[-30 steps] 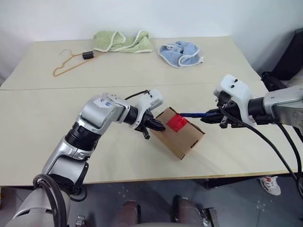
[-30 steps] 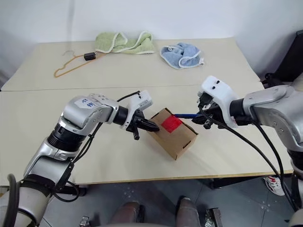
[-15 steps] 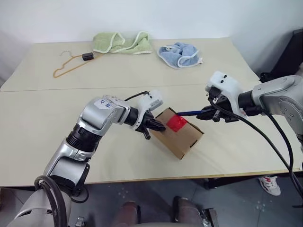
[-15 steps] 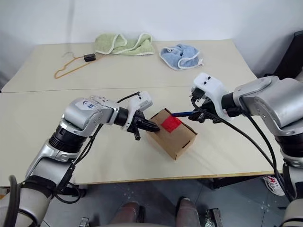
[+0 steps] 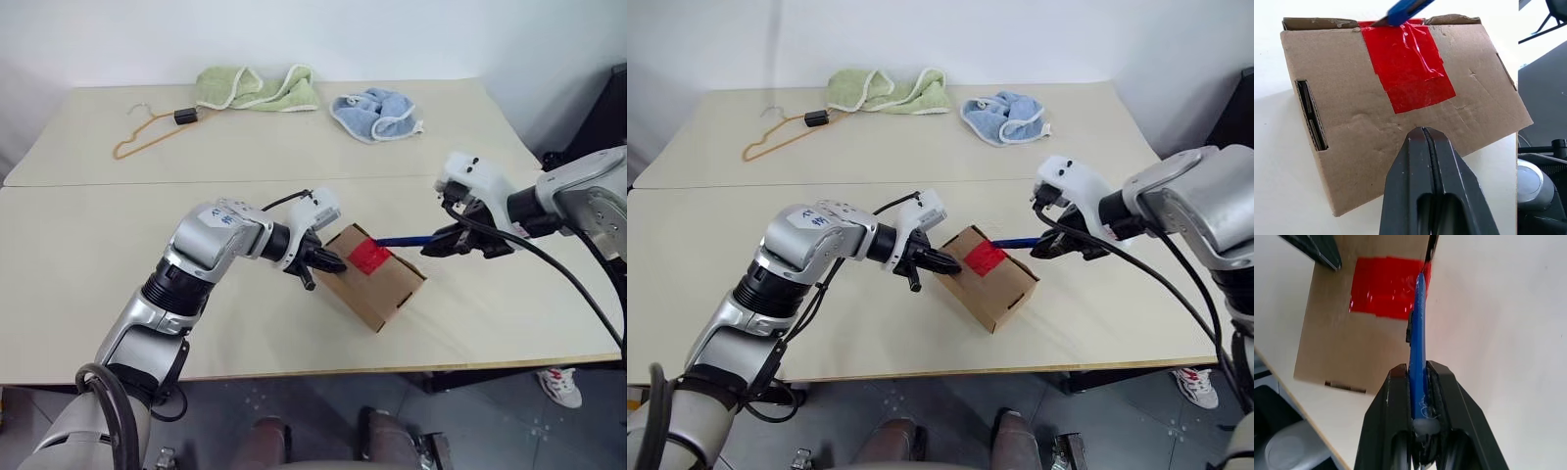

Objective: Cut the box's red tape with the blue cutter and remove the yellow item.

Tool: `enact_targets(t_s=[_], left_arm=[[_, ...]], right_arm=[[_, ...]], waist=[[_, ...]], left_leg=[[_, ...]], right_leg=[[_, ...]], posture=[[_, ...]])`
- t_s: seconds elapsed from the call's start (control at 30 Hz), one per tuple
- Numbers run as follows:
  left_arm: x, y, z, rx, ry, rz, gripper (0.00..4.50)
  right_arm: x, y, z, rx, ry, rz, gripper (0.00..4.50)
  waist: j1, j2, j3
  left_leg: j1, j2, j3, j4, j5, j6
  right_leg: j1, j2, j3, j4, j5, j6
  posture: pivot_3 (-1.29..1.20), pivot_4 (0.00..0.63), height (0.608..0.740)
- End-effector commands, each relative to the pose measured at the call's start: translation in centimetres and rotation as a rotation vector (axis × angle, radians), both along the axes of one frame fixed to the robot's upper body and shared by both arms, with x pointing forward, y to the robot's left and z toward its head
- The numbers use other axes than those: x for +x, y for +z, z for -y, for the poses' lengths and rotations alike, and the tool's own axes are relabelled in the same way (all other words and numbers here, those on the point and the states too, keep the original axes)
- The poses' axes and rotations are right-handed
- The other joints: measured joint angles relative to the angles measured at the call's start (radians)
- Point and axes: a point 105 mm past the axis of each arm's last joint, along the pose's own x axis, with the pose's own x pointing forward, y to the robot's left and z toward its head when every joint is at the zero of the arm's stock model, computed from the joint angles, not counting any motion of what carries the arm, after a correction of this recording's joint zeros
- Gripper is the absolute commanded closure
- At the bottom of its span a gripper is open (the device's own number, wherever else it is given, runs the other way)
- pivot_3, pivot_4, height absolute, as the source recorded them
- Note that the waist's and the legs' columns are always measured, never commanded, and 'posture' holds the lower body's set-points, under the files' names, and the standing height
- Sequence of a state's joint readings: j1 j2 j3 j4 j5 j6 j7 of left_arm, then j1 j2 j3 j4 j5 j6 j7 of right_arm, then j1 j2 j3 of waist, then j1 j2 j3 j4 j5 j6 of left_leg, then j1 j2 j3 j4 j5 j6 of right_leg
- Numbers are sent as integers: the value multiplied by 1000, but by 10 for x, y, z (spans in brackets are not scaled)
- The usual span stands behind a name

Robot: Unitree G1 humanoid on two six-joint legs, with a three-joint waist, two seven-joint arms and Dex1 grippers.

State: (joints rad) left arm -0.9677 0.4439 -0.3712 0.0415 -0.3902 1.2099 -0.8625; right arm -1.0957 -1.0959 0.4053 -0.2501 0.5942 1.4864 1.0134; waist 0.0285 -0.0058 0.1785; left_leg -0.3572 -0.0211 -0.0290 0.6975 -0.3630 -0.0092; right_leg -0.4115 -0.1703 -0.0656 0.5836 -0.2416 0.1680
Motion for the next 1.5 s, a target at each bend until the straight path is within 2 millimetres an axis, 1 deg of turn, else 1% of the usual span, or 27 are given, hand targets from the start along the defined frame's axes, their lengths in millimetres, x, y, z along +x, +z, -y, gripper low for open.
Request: enact_targets(t_s=[0.03, 0.2, 0.33, 0.6, 0.63, 0.77, 0.87, 0.97, 1.03, 1.1, 1.17, 1.2, 1.23, 1.3, 1.33, 1.43, 1.5], left_arm=[[4, -30, -10, 93, 83, -56, 4500], [5, -31, -11, 94, 88, -57, 4500], [6, -31, -12, 93, 94, -57, 4500], [9, -32, -12, 92, 102, -57, 4500], [10, -32, -12, 92, 103, -56, 4500], [11, -33, -13, 93, 101, -52, 4500], [11, -34, -13, 100, 95, -45, 4500], [12, -34, -13, 106, 87, -33, 4500], [12, -34, -12, 106, 84, -33, 4500], [10, -34, -10, 106, 72, -34, 4500], [10, -33, -9, 107, 64, -34, 4500], [9, -33, -8, 107, 61, -32, 4500], [10, -32, -8, 108, 57, -29, 4500], [10, -30, -7, 108, 53, -23, 4500], [11, -29, -6, 108, 52, -20, 4500], [13, -27, -7, 111, 54, -10, 4500], [15, -26, -8, 112, 59, -3, 4500]], right_arm=[[-16, -7, -5, -8, 64, -87, 4340], [-22, -8, 1, -28, 64, -107, 4340], [-32, -8, 7, -48, 69, -133, 4340], [-47, -4, 20, -78, 69, -146, 4340], [-48, -1, 21, -70, 69, -134, 4340], [-45, 35, 25, 32, 44, 23, 4340], [-38, 56, 30, 115, 13, 150, 4340], [-24, 65, 46, 135, -44, 370, 4340], [-14, 64, 56, 166, -101, 483, 4340], [1, 50, 71, 190, -185, 613, 4340], [10, 31, 85, 242, -271, 675, 4340], [13, 20, 92, 271, -310, 693, 4340], [17, 1, 101, 279, -348, 704, 4340], [19, -37, 116, 266, -414, 681, 4340], [20, -51, 122, 259, -440, 675, 4340], [23, -85, 134, 255, -509, 660, 4340], [23, -102, 136, 265, -540, 632, 4340]], waist=[[0, 0, 0], [1, 0, 0], [1, 0, 0], [0, 0, 0], [0, 0, 0], [0, 0, 0], [0, 0, 0], [1, -3, -1], [0, -4, -2], [1, -4, -2], [2, -5, -3], [2, -4, -3], [2, -4, -3], [3, -4, -3], [3, -4, -3], [-4, -1, -3], [-6, 0, -3]], left_leg=[[0, 0, 0, 0, 0, 0], [0, 0, 0, 0, 0, 0], [0, 0, 0, 0, 0, 0], [0, 0, 0, 0, -1, 0], [0, 0, 0, 0, -1, 0], [-1, 0, 0, 0, -1, 0], [0, 0, 0, 0, 0, -1], [0, 0, 0, 1, 0, -1], [1, 0, 0, 1, 0, -1], [1, 0, 2, 1, 0, -1], [2, 0, 0, 1, 0, -1], [2, 0, 1, 1, 0, -1], [2, 0, 1, 1, 1, -1], [2, 0, 1, 0, 1, -1], [3, 0, 1, 0, 1, -1], [3, -1, 3, 1, 1, 0], [5, 0, 5, 0, 1, 0]], right_leg=[[0, 0, 0, 0, 0, 0], [0, 0, 0, 0, 0, 0], [0, 0, 0, -1, 0, 0], [0, 0, 0, -1, 0, 0], [0, 0, 0, -1, 0, 1], [0, 0, 0, -1, 0, 1], [0, 0, 0, -1, 0, 1], [2, 0, 0, -2, 1, 2], [3, 0, 1, -3, 1, 3], [3, 0, 2, -2, 2, 3], [4, 0, 1, -2, 2, 3], [3, 0, 2, -1, 2, 3], [3, 0, 2, -2, 2, 3], [4, 0, 2, -2, 2, 3], [4, 0, 2, -2, 2, 3], [4, 0, 4, -2, 2, 3], [4, 0, 5, -1, 2, 4]], posture=[[0, 150, 740], [0, 150, 740], [0, 150, 740], [0, 150, 740], [0, 150, 740], [0, 150, 740], [0, 150, 740], [0, 150, 740], [0, 150, 740], [0, 150, 740], [0, 150, 740], [0, 150, 740], [0, 150, 740], [0, 150, 740], [0, 150, 740], [0, 150, 740], [0, 150, 740]])
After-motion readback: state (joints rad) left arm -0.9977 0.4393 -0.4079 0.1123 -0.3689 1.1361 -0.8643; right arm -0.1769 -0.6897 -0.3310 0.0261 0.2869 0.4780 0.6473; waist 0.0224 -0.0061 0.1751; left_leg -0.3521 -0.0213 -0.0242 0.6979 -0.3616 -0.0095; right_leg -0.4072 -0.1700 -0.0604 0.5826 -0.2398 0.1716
